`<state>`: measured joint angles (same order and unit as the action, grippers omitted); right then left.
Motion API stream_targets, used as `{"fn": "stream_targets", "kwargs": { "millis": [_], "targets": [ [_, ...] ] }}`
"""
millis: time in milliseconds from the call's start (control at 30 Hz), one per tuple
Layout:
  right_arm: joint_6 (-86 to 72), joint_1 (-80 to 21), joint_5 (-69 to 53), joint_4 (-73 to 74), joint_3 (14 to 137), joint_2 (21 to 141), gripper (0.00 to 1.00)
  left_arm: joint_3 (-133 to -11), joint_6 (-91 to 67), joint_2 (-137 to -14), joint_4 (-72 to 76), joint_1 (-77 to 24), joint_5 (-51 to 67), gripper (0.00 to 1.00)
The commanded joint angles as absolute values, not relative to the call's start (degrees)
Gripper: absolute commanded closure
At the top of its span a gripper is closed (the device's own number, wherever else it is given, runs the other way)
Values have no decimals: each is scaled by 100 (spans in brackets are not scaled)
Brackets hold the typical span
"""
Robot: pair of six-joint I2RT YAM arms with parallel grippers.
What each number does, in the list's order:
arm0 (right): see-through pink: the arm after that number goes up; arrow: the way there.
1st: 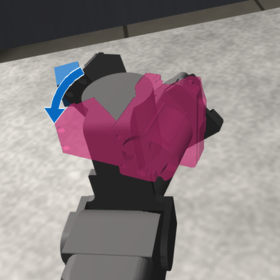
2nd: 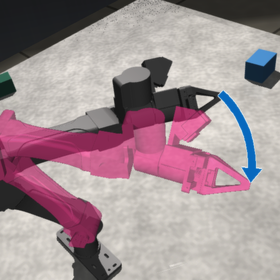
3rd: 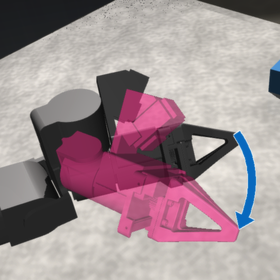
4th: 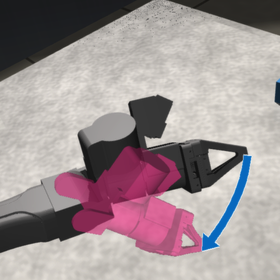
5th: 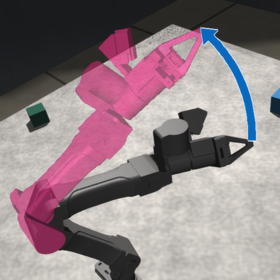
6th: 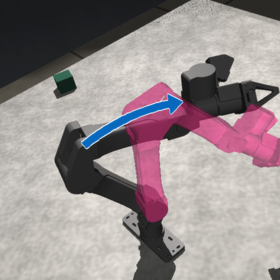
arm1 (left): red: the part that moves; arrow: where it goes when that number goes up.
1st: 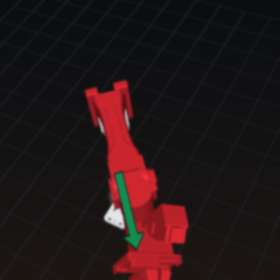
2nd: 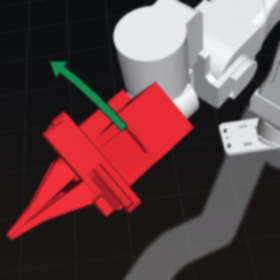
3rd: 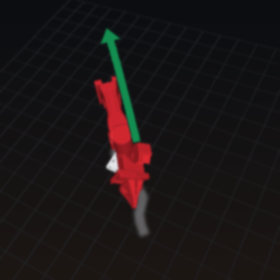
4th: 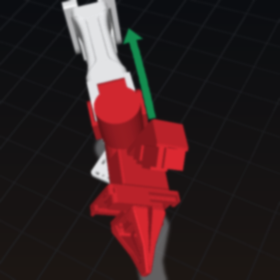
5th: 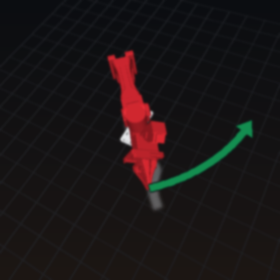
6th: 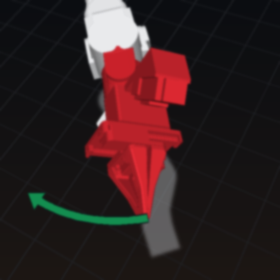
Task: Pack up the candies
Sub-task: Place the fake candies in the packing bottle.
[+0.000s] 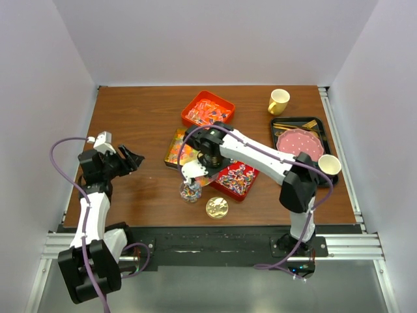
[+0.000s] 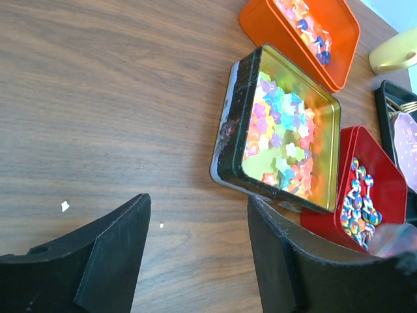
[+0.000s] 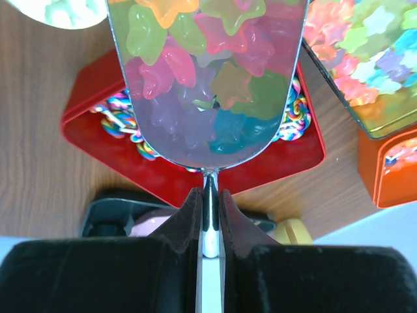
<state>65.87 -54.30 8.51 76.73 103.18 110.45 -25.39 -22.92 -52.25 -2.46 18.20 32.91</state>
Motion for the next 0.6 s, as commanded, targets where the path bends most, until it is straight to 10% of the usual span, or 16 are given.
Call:
{"fn": "stream_targets", "kwargs": {
  "millis": [0,567],
  "targets": [
    [6390,-5563,1686,8015,10643,11329,100,-2426,-2224,-5071,-123,1811,3278,34],
    [6653,-6108,3471,8543,10741,11637,100,-2338,-2391,-5019,220,1811,3296,34]
  ]
}}
